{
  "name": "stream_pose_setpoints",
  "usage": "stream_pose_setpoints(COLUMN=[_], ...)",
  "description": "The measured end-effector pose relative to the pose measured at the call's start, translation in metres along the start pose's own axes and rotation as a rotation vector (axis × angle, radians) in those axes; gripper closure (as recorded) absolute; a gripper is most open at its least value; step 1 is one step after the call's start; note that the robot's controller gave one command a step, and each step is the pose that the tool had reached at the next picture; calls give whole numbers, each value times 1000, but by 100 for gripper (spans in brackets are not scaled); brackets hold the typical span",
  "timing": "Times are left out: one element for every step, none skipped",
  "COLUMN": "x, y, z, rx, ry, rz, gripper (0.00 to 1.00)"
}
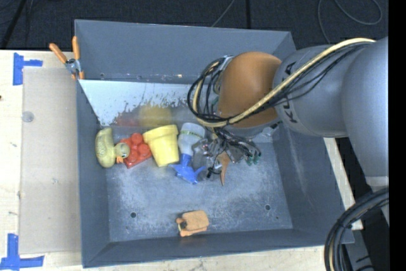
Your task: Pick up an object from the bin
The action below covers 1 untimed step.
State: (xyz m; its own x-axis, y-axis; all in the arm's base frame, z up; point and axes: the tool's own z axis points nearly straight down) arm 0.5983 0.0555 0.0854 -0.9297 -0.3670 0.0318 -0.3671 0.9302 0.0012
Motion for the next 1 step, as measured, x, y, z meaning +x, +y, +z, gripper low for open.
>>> stream_pose_setpoints(x=[0], y=[0], z=[0], rx=[0], ry=[0], rz=[1], gripper=[100])
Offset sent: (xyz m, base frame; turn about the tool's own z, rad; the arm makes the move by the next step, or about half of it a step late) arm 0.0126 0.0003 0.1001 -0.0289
